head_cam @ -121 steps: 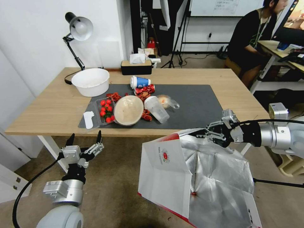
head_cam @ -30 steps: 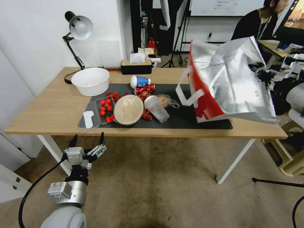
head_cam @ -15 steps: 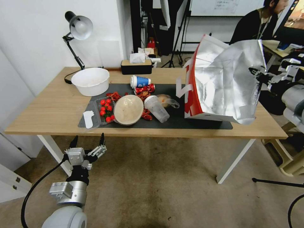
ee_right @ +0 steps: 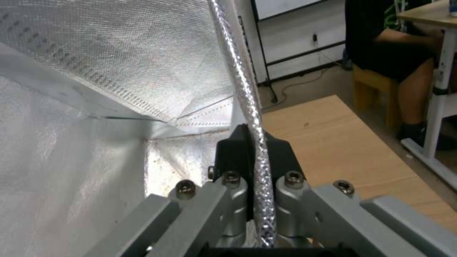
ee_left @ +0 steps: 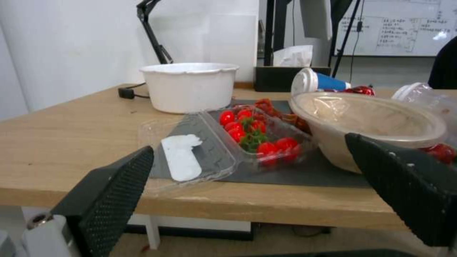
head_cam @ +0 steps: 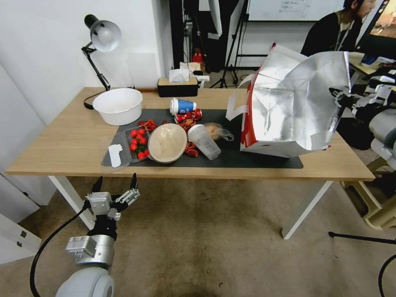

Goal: Pick up the food delivery bag from the floor and place it on the table.

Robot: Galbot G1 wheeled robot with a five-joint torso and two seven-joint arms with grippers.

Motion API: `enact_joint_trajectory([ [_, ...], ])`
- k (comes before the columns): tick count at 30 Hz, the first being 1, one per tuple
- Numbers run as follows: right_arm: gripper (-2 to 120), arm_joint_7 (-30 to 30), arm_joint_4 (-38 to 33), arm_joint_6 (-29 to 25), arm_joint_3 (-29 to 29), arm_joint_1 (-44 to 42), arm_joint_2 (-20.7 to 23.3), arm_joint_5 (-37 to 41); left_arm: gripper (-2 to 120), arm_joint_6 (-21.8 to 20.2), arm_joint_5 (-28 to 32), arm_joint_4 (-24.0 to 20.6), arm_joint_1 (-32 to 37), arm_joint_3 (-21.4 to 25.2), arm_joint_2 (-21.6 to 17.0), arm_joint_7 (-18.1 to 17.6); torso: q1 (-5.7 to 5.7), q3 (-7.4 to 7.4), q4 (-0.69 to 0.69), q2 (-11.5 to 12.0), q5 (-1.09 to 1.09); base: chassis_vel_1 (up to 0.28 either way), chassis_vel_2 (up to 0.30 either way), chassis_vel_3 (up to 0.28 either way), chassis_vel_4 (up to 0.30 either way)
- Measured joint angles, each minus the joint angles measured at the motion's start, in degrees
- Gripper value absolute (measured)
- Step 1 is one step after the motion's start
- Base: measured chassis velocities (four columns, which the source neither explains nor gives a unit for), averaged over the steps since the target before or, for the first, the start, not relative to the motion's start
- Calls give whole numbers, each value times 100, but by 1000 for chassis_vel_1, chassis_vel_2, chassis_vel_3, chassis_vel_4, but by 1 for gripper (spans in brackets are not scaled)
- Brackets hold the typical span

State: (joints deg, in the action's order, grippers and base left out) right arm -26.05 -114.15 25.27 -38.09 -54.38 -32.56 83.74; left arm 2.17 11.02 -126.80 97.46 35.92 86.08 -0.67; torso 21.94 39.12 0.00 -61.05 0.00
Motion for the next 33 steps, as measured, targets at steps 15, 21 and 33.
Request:
enact_joint_trajectory([
  [15,28,195,35,-233,-9,36,85,-167,100,95,2,-3,29,-17,11,85,0,0,0,0,0,0,0,0,0],
  [21,52,218,6,-292,-102,-20,102,-238,100,170,3,-15,62,-28,19,138,0,0,0,0,0,0,0,0,0],
  [33,89,779,-155,-835,-259,-199,112,-392,100,232,1,-42,96,-43,31,172,0,0,0,0,0,0,0,0,0],
])
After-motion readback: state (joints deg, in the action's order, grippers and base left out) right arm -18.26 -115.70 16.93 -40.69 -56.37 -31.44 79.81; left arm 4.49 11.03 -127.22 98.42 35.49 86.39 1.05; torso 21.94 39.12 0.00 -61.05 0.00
